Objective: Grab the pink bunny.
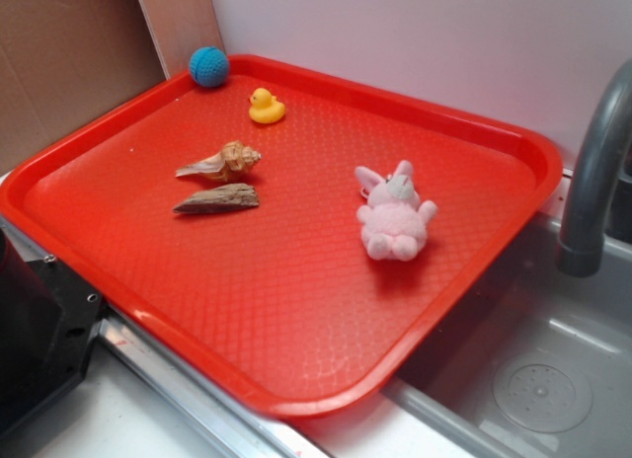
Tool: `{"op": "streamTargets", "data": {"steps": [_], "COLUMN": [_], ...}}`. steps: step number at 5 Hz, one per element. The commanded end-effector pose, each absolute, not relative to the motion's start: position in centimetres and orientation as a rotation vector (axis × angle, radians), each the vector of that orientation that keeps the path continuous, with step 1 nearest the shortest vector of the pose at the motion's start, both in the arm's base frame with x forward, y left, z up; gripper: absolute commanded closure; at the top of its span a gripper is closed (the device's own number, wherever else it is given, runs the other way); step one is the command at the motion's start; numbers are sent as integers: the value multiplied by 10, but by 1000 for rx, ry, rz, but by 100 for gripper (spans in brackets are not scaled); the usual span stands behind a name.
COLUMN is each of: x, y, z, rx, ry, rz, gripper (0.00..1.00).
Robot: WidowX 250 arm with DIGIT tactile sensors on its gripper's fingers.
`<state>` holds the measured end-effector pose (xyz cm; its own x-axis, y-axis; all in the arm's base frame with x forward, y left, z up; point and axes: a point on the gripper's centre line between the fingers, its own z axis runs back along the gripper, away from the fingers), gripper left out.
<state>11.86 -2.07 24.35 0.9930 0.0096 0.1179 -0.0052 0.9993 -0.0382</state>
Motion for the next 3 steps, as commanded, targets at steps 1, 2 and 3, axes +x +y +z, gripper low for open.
{"op": "streamTargets", "data": {"steps": [1, 2, 3], "x": [119, 146, 181], "y": [-21, -54, -91], "z": [244, 199, 180], "rx": [-38, -70, -185], "ry": [-118, -117, -186], "rz": [7, 90, 213], "gripper": [0, 0, 0]}}
